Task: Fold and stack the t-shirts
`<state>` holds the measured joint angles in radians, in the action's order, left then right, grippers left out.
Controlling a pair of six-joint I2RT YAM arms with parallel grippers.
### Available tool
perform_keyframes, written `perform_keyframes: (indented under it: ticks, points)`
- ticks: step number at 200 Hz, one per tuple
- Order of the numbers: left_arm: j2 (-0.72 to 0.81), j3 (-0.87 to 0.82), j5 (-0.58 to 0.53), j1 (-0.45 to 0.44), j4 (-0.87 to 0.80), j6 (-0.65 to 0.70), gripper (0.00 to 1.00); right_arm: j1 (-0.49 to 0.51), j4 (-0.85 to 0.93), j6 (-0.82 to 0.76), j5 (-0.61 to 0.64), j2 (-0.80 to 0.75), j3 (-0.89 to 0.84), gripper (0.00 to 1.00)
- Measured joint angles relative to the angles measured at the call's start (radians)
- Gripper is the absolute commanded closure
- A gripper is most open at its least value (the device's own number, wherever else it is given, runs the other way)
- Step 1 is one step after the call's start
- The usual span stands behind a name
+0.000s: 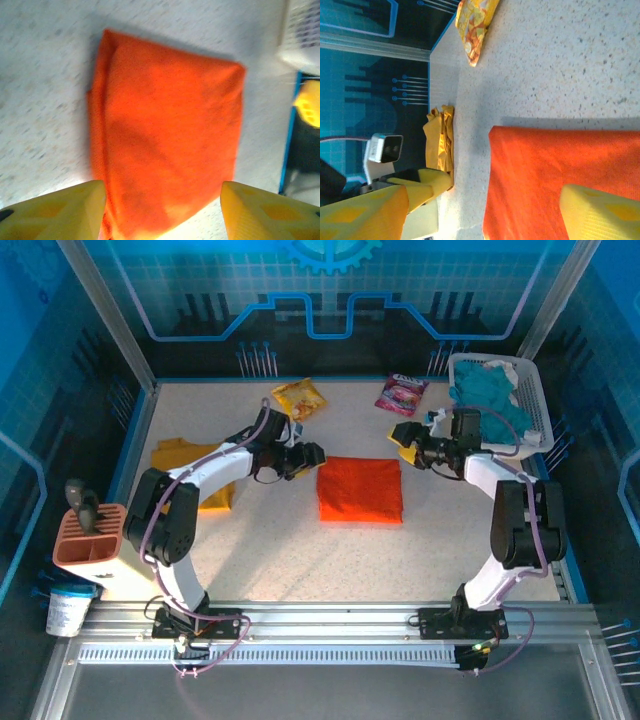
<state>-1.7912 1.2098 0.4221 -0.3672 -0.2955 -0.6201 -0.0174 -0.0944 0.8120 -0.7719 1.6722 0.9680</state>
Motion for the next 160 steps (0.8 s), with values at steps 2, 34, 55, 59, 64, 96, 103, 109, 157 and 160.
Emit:
perform_keyframes:
  ticks: [2, 34, 55, 59, 64, 96, 103, 109, 157, 160]
  points:
    - [-0.002, 0.001, 0.000, 0.000, -0.011, 0.006, 0.36, 0.000, 0.002, -0.002, 0.000, -0.002, -0.002, 0.20]
    - [-0.081, 0.044, -0.021, 0.001, -0.141, 0.090, 0.35, -0.013, 0.043, -0.032, -0.008, -0.014, -0.035, 0.20]
    - [-0.143, 0.113, -0.035, -0.004, -0.200, 0.111, 0.35, -0.026, 0.061, -0.043, -0.014, -0.014, -0.060, 0.20]
    - [-0.156, 0.130, -0.039, -0.006, -0.211, 0.114, 0.35, -0.028, 0.063, -0.045, -0.016, -0.014, -0.064, 0.20]
    - [-0.170, 0.149, -0.042, -0.009, -0.223, 0.116, 0.36, -0.030, 0.066, -0.046, -0.018, -0.014, -0.067, 0.20]
    - [-0.242, 0.230, -0.044, -0.042, -0.260, 0.118, 0.37, -0.039, 0.072, -0.048, -0.023, -0.014, -0.072, 0.20]
    - [-0.256, 0.242, -0.044, -0.052, -0.267, 0.116, 0.38, -0.039, 0.072, -0.050, -0.023, -0.014, -0.072, 0.21]
    - [-0.269, 0.251, -0.044, -0.062, -0.274, 0.114, 0.38, -0.040, 0.072, -0.051, -0.023, -0.014, -0.072, 0.21]
    - [-0.320, 0.303, -0.060, -0.099, -0.335, 0.095, 0.38, -0.043, 0.071, -0.051, -0.034, -0.014, -0.072, 0.21]
    - [-0.322, 0.305, -0.060, -0.099, -0.336, 0.095, 0.38, -0.043, 0.071, -0.051, -0.034, -0.014, -0.072, 0.21]
